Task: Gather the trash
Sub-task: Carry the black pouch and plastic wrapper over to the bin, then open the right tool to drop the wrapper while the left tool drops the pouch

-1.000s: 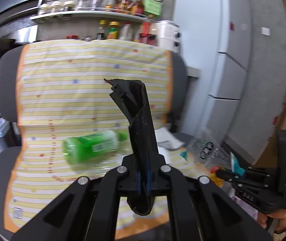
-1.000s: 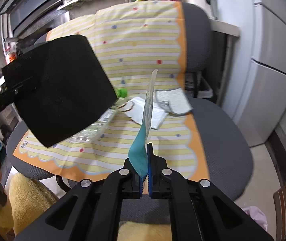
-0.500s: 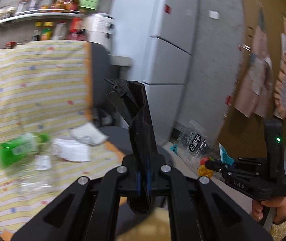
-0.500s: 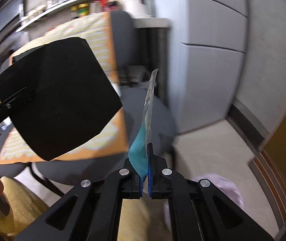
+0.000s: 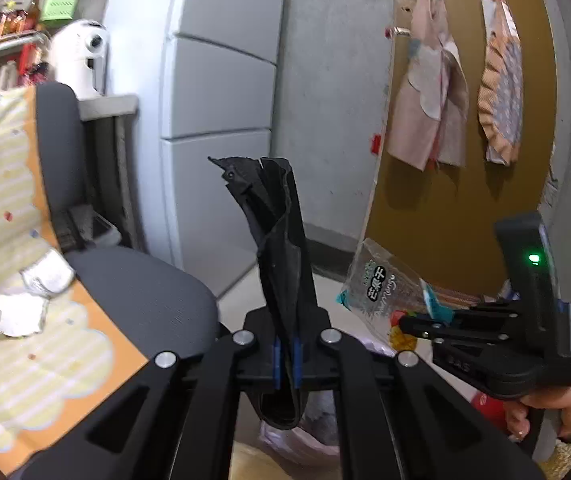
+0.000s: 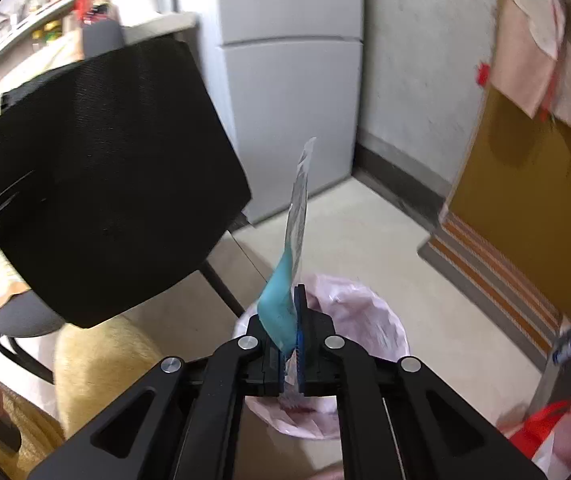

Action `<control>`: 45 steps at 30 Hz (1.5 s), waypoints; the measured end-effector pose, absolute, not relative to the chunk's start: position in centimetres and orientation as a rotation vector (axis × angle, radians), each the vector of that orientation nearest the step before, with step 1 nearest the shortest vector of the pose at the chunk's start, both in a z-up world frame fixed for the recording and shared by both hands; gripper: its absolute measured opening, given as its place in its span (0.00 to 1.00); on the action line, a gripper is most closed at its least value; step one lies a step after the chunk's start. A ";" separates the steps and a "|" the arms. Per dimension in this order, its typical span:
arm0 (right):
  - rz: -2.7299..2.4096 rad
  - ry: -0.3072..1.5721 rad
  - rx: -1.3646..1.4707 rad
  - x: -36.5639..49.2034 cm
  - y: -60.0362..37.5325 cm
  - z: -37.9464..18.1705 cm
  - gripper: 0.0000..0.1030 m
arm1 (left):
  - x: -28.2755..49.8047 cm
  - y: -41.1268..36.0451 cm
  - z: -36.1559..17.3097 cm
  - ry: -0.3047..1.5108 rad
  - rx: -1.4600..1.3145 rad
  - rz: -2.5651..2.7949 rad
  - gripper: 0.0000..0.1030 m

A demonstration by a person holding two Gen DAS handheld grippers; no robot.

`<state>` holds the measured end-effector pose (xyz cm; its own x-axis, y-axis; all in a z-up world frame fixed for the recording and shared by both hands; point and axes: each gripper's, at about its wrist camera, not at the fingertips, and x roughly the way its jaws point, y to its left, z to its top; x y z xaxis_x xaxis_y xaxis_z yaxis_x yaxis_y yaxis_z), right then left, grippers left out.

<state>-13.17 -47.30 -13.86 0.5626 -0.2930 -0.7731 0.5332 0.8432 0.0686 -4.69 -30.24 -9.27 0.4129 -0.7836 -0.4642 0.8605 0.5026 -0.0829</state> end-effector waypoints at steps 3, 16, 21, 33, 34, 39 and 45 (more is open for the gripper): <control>-0.539 0.909 0.371 -13.0 -48.6 -16.9 0.08 | -5.0 -30.9 -10.4 0.527 0.195 -1.053 0.02; -0.602 0.956 0.467 -13.4 -51.3 -20.9 0.24 | -5.5 -31.4 -12.4 0.613 0.215 -1.077 0.02; -0.612 0.886 0.451 -13.8 -51.7 -18.3 0.24 | -6.1 -31.6 -12.5 0.614 0.230 -1.102 0.02; -0.689 0.713 0.410 -17.0 -53.3 -12.7 0.27 | -8.9 -37.0 -13.3 0.636 0.323 -1.284 0.02; -0.699 0.707 0.415 -17.3 -53.7 -12.6 0.27 | -9.1 -38.0 -13.6 0.644 0.339 -1.295 0.03; -0.715 0.712 0.438 -17.9 -54.8 -13.2 0.27 | -8.7 -40.9 -15.7 0.705 0.380 -1.273 0.49; -0.687 0.764 0.446 -17.0 -54.4 -14.6 0.27 | -6.7 -40.2 -17.6 0.756 0.412 -1.173 0.49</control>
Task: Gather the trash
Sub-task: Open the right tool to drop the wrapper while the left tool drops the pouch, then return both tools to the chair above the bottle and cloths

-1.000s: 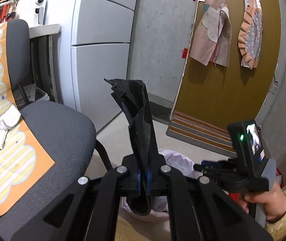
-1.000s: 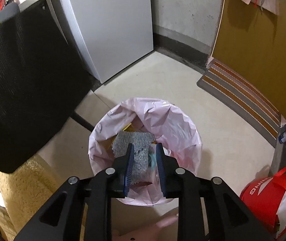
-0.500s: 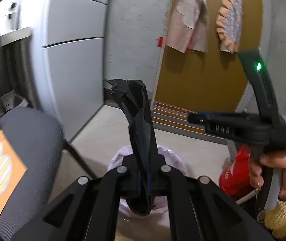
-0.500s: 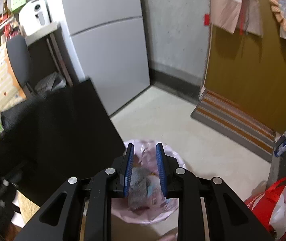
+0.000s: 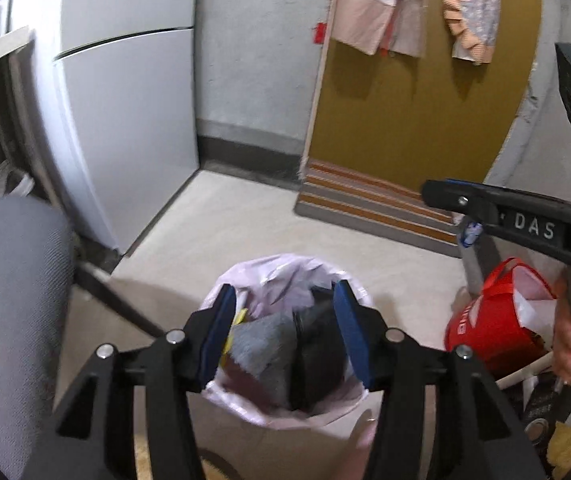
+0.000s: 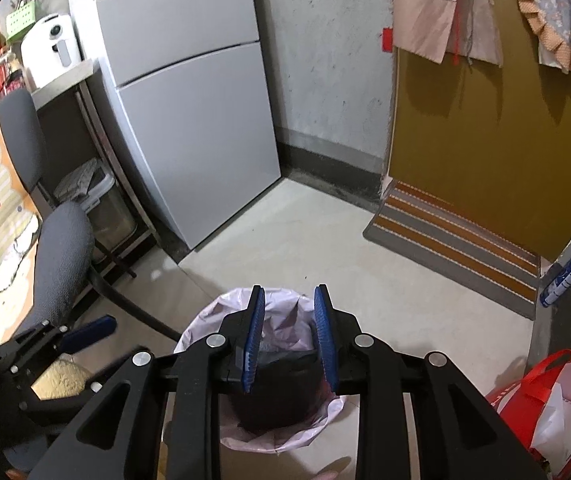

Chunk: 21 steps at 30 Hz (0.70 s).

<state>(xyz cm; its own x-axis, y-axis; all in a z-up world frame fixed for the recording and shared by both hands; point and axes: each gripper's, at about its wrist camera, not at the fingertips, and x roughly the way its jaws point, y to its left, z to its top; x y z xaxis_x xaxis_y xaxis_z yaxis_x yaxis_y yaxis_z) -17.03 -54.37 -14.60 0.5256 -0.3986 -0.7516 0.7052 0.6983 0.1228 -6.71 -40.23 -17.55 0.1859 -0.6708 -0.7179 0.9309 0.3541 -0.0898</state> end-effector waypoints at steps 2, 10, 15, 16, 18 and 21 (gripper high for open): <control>-0.673 0.782 0.445 -16.5 -53.9 -15.1 0.27 | -6.0 -39.3 -17.5 0.749 0.416 -1.128 0.48; -0.582 0.834 0.414 -14.0 -50.3 -15.7 0.27 | -3.4 -33.5 -15.9 0.754 0.376 -0.963 0.48; -0.468 0.890 0.401 -11.8 -47.5 -15.6 0.27 | -1.8 -28.9 -14.4 0.769 0.327 -0.859 0.48; -0.435 0.915 0.370 -10.9 -46.3 -15.6 0.27 | -1.5 -27.6 -14.0 0.770 0.315 -0.833 0.48; -0.389 0.940 0.332 -9.8 -44.9 -15.4 0.27 | -1.0 -25.5 -13.5 0.781 0.298 -0.787 0.48; -0.275 0.951 0.297 -7.7 -41.8 -14.6 0.27 | 0.2 -22.2 -12.7 0.808 0.255 -0.705 0.48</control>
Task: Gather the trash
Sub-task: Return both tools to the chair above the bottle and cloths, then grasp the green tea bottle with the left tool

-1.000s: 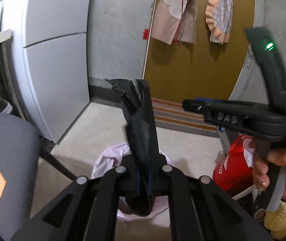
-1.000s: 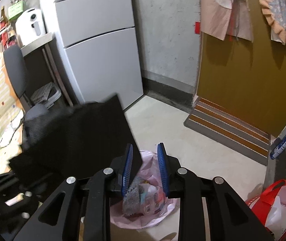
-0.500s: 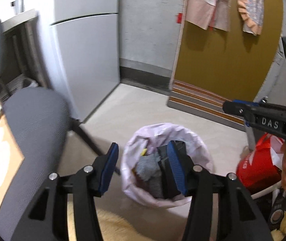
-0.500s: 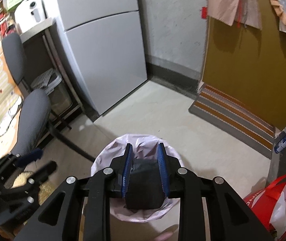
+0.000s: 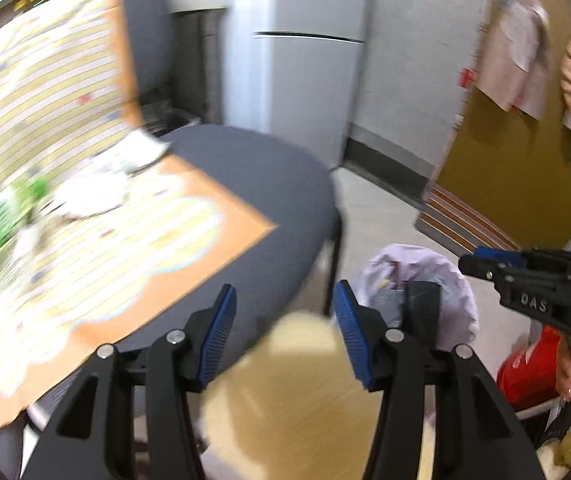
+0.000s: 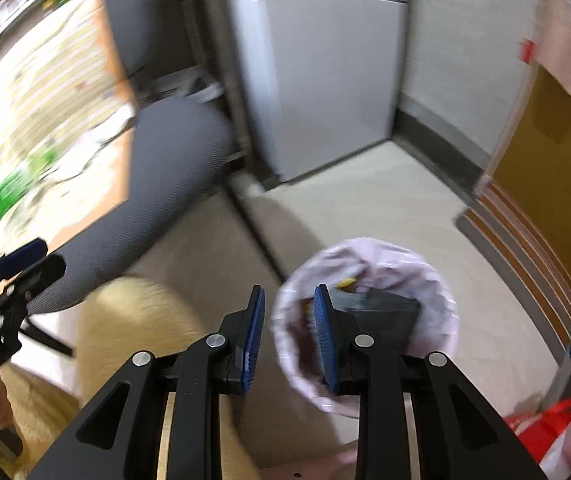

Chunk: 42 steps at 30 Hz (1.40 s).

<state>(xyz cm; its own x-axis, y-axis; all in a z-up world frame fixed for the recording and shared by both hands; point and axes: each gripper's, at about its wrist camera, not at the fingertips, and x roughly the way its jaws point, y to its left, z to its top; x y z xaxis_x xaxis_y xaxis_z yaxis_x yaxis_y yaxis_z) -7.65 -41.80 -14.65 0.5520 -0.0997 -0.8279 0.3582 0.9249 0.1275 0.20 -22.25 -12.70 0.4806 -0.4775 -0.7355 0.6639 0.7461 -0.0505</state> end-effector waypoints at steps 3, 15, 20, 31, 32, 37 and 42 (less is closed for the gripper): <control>-0.192 0.925 0.258 -5.8 -39.3 -13.4 0.28 | 1.4 -18.8 -11.9 0.816 0.217 -0.615 0.49; 0.049 0.861 0.042 2.7 -29.4 -10.2 0.39 | 6.5 -4.8 -9.3 0.766 0.063 -0.293 0.68; 0.092 0.862 -0.020 6.3 -26.2 -10.7 0.44 | 8.9 0.1 -9.4 0.770 0.014 -0.191 0.78; 0.153 0.882 -0.117 12.9 -20.5 -11.2 0.70 | 15.8 5.8 -9.5 0.777 -0.053 -0.224 0.88; 0.153 0.876 -0.119 13.1 -20.3 -11.0 0.70 | 16.5 6.0 -9.6 0.776 -0.051 -0.238 0.90; 0.139 0.865 -0.140 13.7 -20.0 -10.9 0.70 | 20.6 7.3 -10.9 0.790 -0.084 -0.249 0.91; 0.122 0.876 -0.134 14.1 -20.6 -11.2 0.70 | 24.1 8.0 -12.5 0.812 -0.150 -0.302 0.92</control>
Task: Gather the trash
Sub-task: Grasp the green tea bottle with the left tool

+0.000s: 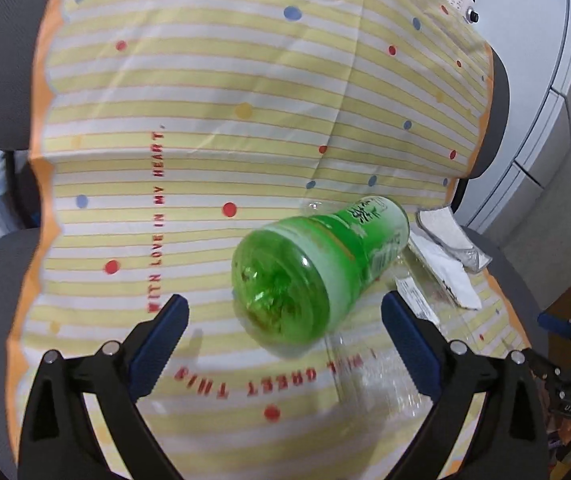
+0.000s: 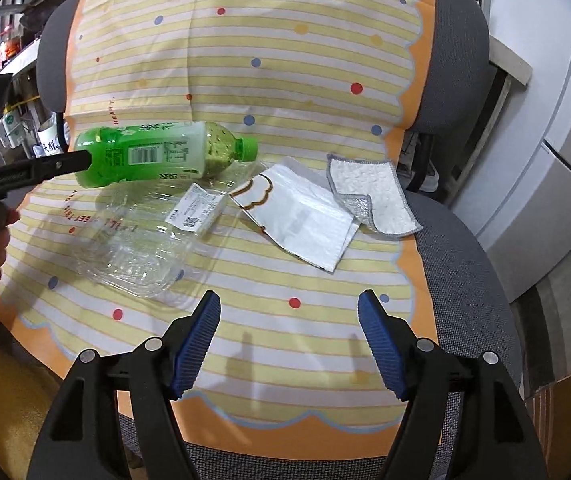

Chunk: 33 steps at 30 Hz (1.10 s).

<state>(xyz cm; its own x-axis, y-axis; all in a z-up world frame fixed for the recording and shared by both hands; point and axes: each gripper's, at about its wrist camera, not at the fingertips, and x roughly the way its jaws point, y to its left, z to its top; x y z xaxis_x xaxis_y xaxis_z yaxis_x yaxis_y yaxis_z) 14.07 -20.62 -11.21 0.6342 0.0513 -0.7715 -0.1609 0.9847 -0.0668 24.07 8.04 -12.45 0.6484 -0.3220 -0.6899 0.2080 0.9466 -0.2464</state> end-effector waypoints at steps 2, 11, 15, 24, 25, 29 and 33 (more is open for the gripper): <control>0.115 0.881 -0.125 14.2 -21.1 -11.3 0.70 | 24.9 7.9 -12.8 0.821 -0.172 -0.343 0.92; 0.091 0.873 -0.090 13.0 -22.9 -11.0 0.70 | 23.7 5.3 -10.9 0.774 -0.173 -0.472 0.82; 0.083 0.868 -0.062 12.5 -23.9 -10.8 0.70 | 20.7 1.3 -9.6 0.763 -0.055 -0.560 0.81; 0.085 0.852 -0.028 11.6 -25.2 -10.6 0.72 | 20.7 -3.1 -9.9 0.811 0.139 -0.447 0.88; 0.087 0.852 -0.025 11.6 -25.3 -10.7 0.72 | 21.5 -3.2 -10.1 0.829 0.142 -0.437 0.88; 0.090 0.855 -0.011 11.8 -25.7 -11.1 0.72 | 24.7 -4.0 -10.8 0.912 0.144 -0.383 0.88; 0.094 0.857 -0.004 12.4 -26.0 -11.5 0.72 | 27.0 -5.1 -12.0 1.002 0.192 -0.336 0.83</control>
<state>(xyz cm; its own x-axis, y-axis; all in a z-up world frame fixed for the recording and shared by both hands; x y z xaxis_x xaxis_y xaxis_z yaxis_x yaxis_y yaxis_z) 12.42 -26.00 -11.55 0.6505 0.0812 -0.7552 -0.0846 0.9958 0.0342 27.04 -5.09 -12.02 0.4929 -0.1875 -0.8496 0.3622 0.9321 0.0045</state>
